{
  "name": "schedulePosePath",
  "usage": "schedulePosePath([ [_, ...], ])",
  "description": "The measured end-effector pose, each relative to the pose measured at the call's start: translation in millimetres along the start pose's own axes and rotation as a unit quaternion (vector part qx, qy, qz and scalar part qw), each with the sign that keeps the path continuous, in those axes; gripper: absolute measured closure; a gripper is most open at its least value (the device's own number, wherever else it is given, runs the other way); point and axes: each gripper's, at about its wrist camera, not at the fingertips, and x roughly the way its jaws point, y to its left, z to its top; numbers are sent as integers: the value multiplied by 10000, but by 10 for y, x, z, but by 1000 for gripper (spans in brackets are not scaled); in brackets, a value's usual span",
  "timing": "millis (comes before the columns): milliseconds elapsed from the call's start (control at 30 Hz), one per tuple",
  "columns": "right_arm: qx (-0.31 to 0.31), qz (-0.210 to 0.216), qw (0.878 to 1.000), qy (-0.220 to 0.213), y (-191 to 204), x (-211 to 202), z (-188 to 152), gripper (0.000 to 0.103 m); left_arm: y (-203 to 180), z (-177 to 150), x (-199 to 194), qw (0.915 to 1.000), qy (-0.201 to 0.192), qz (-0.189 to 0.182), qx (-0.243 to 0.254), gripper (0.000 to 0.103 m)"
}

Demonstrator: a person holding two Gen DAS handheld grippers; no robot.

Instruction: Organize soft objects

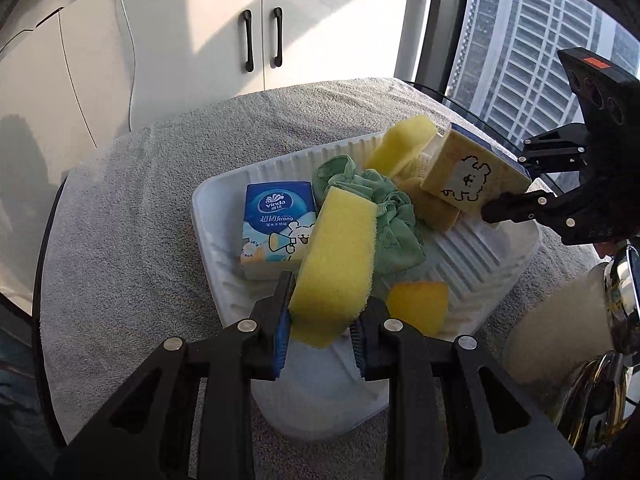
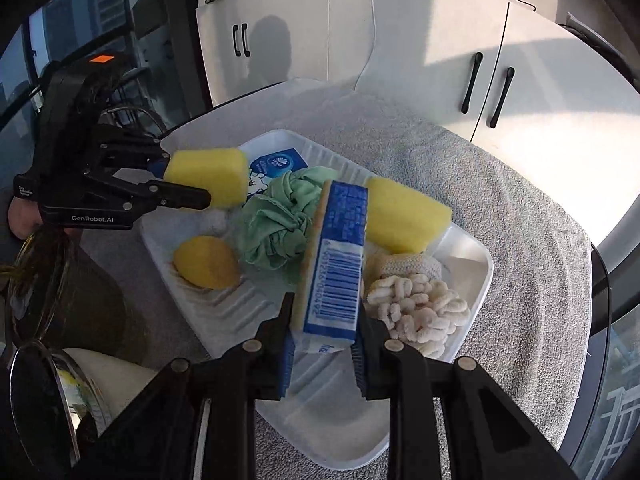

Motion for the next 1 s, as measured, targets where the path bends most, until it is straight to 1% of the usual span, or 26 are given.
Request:
schedulePosePath([
  [67,29,16,10000,19,-25,9,-23,76,4,-9,1,10000,-17,-10,-27,77],
  [233,145,23,9999,62,-83,20,-89,75,21,-26,21,10000,-13,6,-96,77],
  [400,146,0,9999,5,-87,-1,-105,74,25,-47,34,9999,-14,62,-129,76],
  [467,174,7,9998,-34,-86,-28,-105,67,30,-47,47,9999,-4,86,-145,66],
  [500,194,15,9998,-58,-92,-43,-105,61,29,-53,50,9998,-12,91,-152,54],
  [533,204,7,9998,-87,-96,-58,-107,58,28,-57,47,9998,-27,96,-161,45],
  [567,209,4,9997,-100,-100,-68,-108,58,26,-64,44,9998,-43,107,-169,42],
  [633,228,-21,9997,-115,-112,-87,-107,57,33,-65,20,9997,-122,93,-182,28],
  [667,245,-28,9996,-131,-117,-103,-109,57,38,-63,6,9997,-154,86,-194,25],
  [733,270,-44,9994,-189,-124,-142,-109,56,54,-57,-17,9995,-185,108,-238,12],
  [833,309,-64,9991,-280,-140,-218,-101,54,81,-63,-71,9992,-242,148,-297,6],
  [1000,388,-106,9982,-451,-165,-342,-74,50,137,-83,-239,9976,-454,265,-446,6],
])
